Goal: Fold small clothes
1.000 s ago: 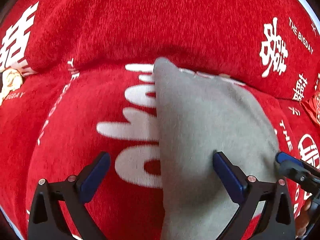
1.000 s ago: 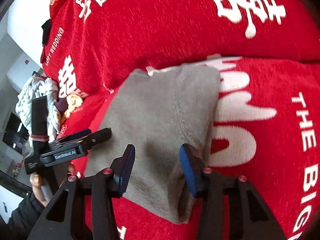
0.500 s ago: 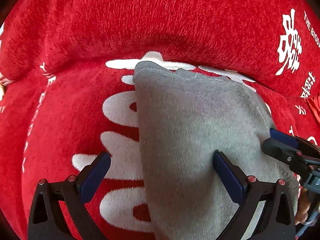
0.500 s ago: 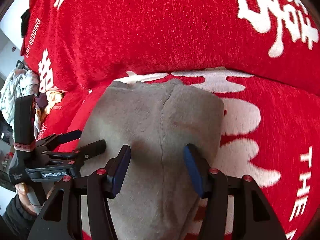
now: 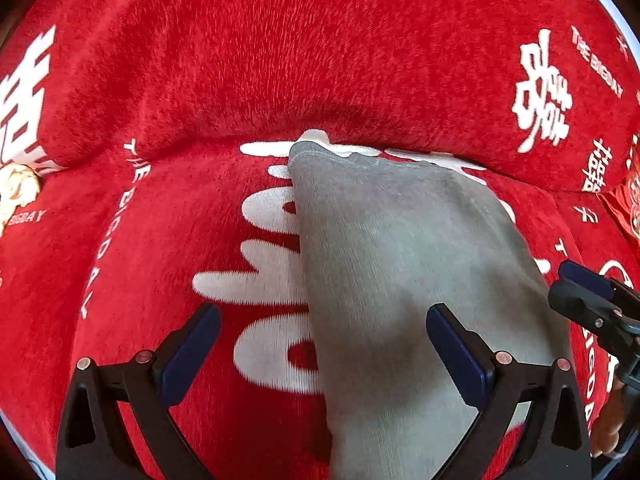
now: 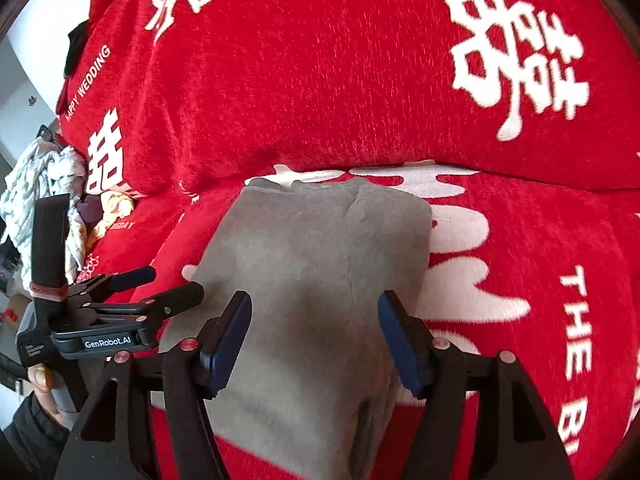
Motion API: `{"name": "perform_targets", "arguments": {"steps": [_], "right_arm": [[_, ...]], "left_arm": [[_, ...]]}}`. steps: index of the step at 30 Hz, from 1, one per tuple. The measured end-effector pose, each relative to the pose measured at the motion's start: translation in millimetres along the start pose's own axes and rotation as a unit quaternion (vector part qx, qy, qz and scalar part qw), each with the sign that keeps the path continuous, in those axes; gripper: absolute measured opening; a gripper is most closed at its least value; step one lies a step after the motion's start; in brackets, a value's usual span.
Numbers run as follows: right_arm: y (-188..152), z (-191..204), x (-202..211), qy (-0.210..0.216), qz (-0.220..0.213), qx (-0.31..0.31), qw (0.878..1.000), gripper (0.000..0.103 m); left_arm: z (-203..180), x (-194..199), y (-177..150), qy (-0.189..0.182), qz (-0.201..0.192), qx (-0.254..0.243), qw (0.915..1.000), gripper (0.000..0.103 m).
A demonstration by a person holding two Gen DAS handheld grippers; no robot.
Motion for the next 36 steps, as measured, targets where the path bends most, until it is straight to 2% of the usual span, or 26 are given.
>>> {"name": "perform_targets", "arguments": {"steps": [3,7,11,14,16,20,21,23,27,32,33,34,35,36], "right_arm": [[-11.6,10.4,7.8,-0.038,-0.004,0.020,0.999,0.070],[-31.5,22.8,10.5,-0.101,0.001,0.056,0.993,0.070],[-43.4,31.5,7.0,-0.119,0.011,0.077,0.990,0.070],[-42.3,22.5,11.7,-0.123,0.009,0.060,0.991,0.070],[-39.4,11.2,15.7,-0.117,0.003,0.040,0.992,0.073],[-32.5,-19.9,9.8,-0.093,0.007,-0.011,0.996,0.075],[-30.6,-28.3,6.3,-0.081,0.010,-0.027,0.996,0.075],[-25.9,-43.9,-2.4,-0.060,0.015,-0.056,0.996,0.075],[-20.2,-69.7,-34.0,-0.015,0.042,-0.111,0.993,0.075],[-15.9,-64.5,-58.3,0.044,0.046,-0.127,0.990,0.075],[-14.9,-60.9,-62.4,0.048,0.048,-0.121,0.990,0.075],[-14.2,-58.0,-65.7,0.048,0.050,-0.114,0.991,0.073],[-13.3,-55.2,-68.1,0.047,0.052,-0.106,0.992,0.069],[-12.0,-51.6,-68.3,0.049,0.053,-0.100,0.992,0.060]], "left_arm": [[-0.6,15.1,-13.5,0.023,-0.024,-0.004,0.9994,0.103],[-3.3,31.4,-27.3,0.021,-0.047,0.011,0.9986,0.103],[-4.7,39.1,-31.6,0.031,-0.064,0.008,0.9974,0.103],[-3.2,35.5,-28.9,0.015,-0.054,0.013,0.9984,0.103],[-3.7,23.9,-23.8,-0.012,-0.032,0.014,0.9993,0.103],[6.2,-9.1,-13.1,-0.015,0.012,0.033,0.9992,0.103],[6.6,-19.2,-9.7,-0.040,0.028,0.046,0.9977,0.103],[4.9,-31.9,-6.0,-0.063,0.048,0.062,0.9949,0.103],[-12.1,-48.9,-4.4,-0.088,0.071,0.045,0.9926,0.103],[-29.3,-59.1,-4.6,-0.101,0.073,0.020,0.9920,0.103],[-30.4,-59.9,-3.0,-0.105,0.070,0.023,0.9917,0.096],[-34.1,-59.1,-1.2,-0.122,0.067,0.023,0.9900,0.075],[-35.9,-57.1,-0.1,-0.132,0.068,0.022,0.9886,0.075],[-36.4,-54.6,1.5,-0.126,0.064,0.022,0.9897,0.071]]}}
Point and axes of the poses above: each gripper's, at about its wrist camera, not at the fingertips, and x roughly against the way its jaws point, z to its left, y to its top, the point moved 9 cm from there along -x, roughly the way its jaws point, and after that the axes turned 5 degrees about y, right-handed, at the moved point
